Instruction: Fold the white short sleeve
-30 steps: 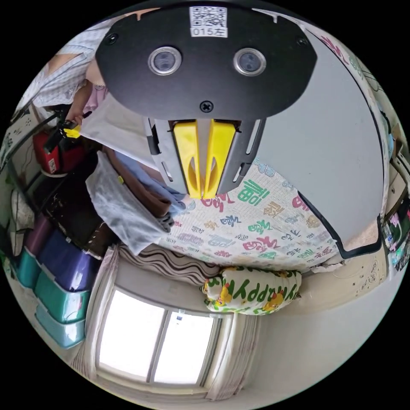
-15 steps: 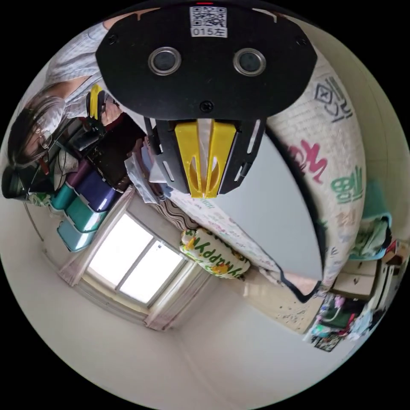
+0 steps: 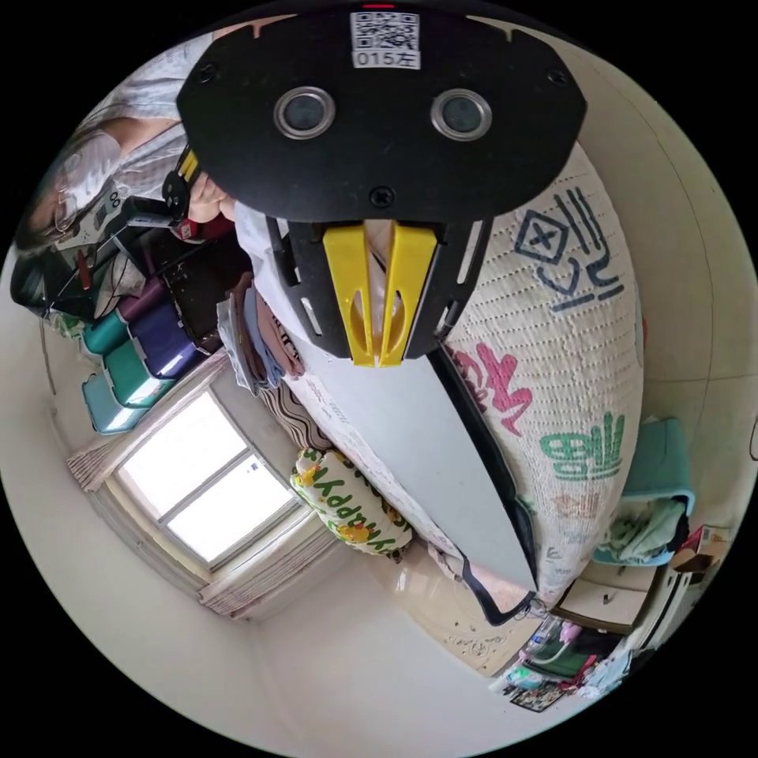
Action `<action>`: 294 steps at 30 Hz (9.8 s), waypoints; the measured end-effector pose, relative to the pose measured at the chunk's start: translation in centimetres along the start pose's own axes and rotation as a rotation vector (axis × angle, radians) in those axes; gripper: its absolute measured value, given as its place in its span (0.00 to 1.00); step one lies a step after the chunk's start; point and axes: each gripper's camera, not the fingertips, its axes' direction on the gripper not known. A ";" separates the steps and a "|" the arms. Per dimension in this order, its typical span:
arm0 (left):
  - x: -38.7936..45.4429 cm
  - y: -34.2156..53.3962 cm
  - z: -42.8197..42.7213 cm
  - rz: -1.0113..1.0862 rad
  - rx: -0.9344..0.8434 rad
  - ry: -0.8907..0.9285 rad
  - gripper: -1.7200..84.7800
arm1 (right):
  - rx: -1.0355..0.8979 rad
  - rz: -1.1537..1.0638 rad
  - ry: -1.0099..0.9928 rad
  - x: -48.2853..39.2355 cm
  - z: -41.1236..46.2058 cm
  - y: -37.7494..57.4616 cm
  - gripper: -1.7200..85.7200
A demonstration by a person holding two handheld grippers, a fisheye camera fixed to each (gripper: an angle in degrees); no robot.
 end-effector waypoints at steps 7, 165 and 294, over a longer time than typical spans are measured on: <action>-1.4 -1.1 1.5 -0.041 -0.161 -0.141 0.01 | -0.245 -0.017 0.064 1.4 6.1 -2.4 0.02; 33.9 -2.9 37.2 0.512 -0.557 -0.457 0.02 | 0.216 0.463 0.472 -5.8 -10.0 29.0 0.01; 50.6 10.4 24.0 0.800 -0.196 0.752 0.02 | 0.748 0.645 1.078 -14.5 -79.5 29.3 0.07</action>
